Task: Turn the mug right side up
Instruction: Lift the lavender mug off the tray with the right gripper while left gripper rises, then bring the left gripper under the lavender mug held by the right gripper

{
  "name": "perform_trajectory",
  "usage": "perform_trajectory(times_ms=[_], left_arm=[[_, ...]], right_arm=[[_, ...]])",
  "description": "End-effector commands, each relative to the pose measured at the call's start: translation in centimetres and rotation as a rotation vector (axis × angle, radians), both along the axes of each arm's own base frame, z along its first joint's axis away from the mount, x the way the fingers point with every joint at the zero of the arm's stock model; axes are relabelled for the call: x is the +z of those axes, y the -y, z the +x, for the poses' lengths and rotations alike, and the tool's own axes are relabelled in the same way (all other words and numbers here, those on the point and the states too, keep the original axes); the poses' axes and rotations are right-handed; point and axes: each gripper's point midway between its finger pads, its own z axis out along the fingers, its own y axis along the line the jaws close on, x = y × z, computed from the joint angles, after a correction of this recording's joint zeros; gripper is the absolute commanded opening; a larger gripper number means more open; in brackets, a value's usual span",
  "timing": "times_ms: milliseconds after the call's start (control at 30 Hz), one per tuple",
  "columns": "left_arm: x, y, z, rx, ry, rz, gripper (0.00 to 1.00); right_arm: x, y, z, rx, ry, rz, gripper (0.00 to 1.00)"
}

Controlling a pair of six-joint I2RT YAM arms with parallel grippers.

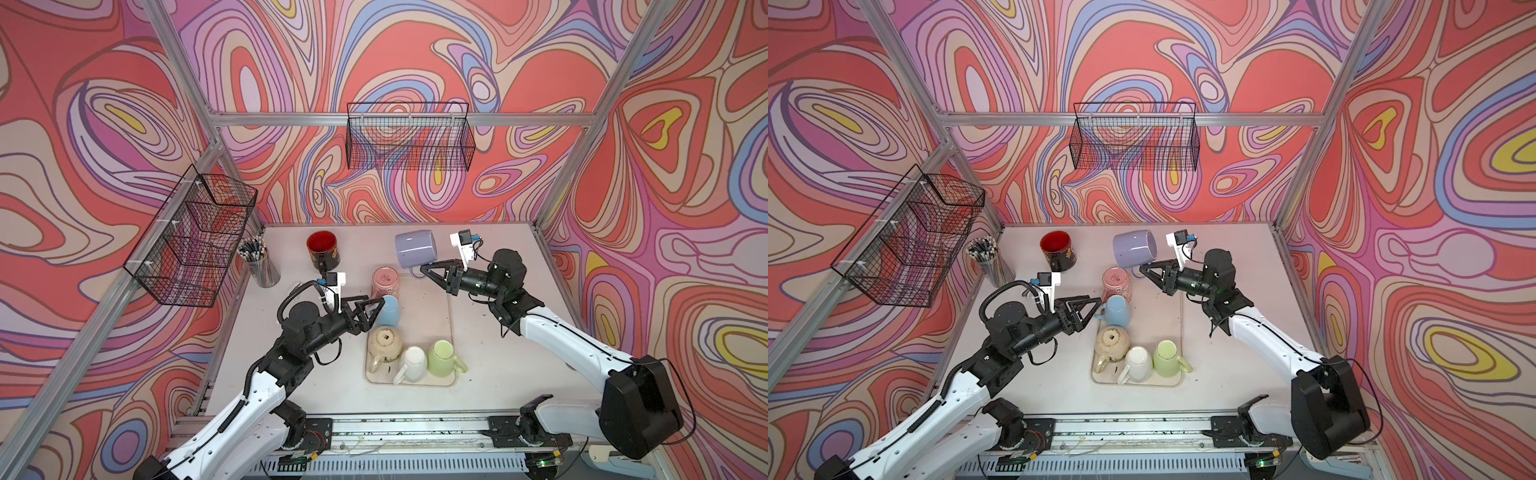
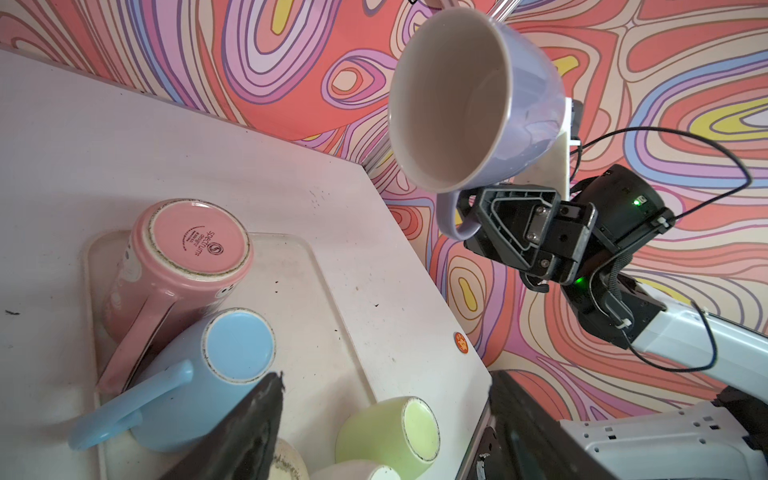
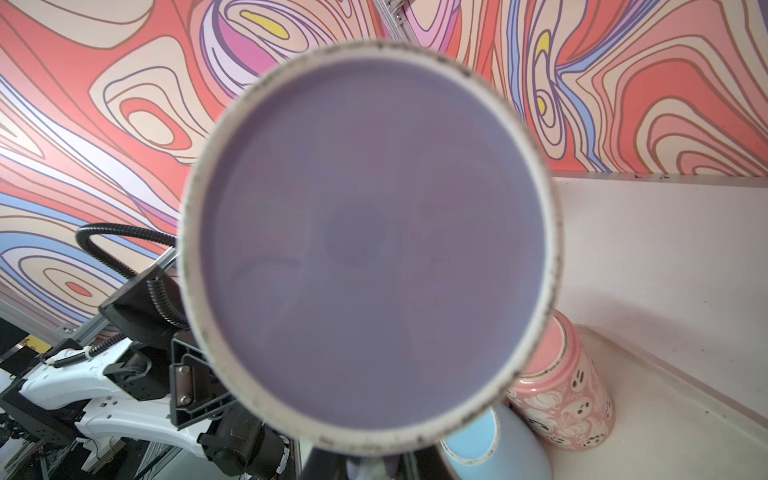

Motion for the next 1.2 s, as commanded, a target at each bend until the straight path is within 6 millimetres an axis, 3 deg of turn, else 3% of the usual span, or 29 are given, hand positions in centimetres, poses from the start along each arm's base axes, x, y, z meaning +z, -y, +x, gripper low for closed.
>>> perform_trajectory(times_ms=[0,200,833,867,1167], left_arm=[[0.4,0.3,0.3,-0.01,0.017,-0.051,0.8],[-0.4,0.8,1.1,-0.008,0.007,-0.086,0.79],[2.1,3.4,4.1,-0.064,0.061,-0.194,0.74],[3.5,3.6,4.3,-0.065,0.087,-0.208,0.74],[4.4,4.8,4.5,-0.098,0.102,-0.224,0.71]], right_arm=[[2.6,-0.1,-0.2,0.025,0.109,0.063,0.0],[2.4,-0.3,0.0,0.04,0.113,0.076,0.0],[1.7,-1.0,-1.1,0.137,0.102,0.113,0.0],[1.6,-1.0,-1.1,0.137,0.101,0.112,0.0],[1.2,-1.1,-1.2,0.158,0.095,0.121,0.0]])
